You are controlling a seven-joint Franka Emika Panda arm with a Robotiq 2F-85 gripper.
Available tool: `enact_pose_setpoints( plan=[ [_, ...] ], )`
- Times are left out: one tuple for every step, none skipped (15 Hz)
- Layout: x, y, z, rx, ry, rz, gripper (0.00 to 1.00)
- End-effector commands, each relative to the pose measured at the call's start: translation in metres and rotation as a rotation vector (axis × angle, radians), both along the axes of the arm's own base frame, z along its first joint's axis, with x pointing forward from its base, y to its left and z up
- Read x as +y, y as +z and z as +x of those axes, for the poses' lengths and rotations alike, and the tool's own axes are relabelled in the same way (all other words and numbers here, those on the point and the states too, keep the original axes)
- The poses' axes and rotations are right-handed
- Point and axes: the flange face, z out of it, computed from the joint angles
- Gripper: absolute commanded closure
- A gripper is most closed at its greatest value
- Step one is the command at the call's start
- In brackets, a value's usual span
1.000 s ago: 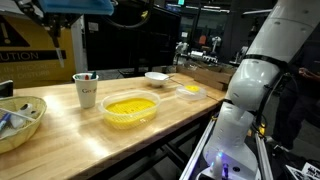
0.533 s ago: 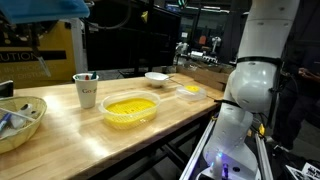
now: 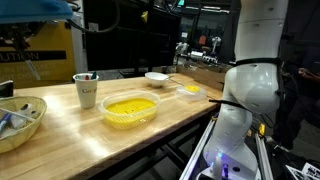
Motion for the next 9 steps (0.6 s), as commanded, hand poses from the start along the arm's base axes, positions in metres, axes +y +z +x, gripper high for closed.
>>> enact_pose_setpoints(
  plan=[
    [0.009, 0.011, 0.007, 0.003, -0.027, 0.032, 0.97],
    [0.010, 0.012, 0.008, 0.003, -0.030, 0.038, 0.97],
    [0.011, 0.013, 0.009, 0.002, -0.040, 0.041, 0.97],
    [0.013, 0.013, 0.009, 0.003, -0.034, 0.046, 0.97],
    [0.016, 0.014, 0.010, 0.000, -0.034, 0.055, 0.97],
    [0.019, 0.015, 0.010, -0.003, -0.035, 0.056, 0.97],
    [0.022, 0.018, 0.011, -0.011, -0.033, 0.054, 0.97],
    [0.025, 0.021, 0.012, -0.018, -0.029, 0.058, 0.97],
    [0.028, 0.024, 0.016, -0.024, -0.019, 0.070, 0.97]
  ],
)
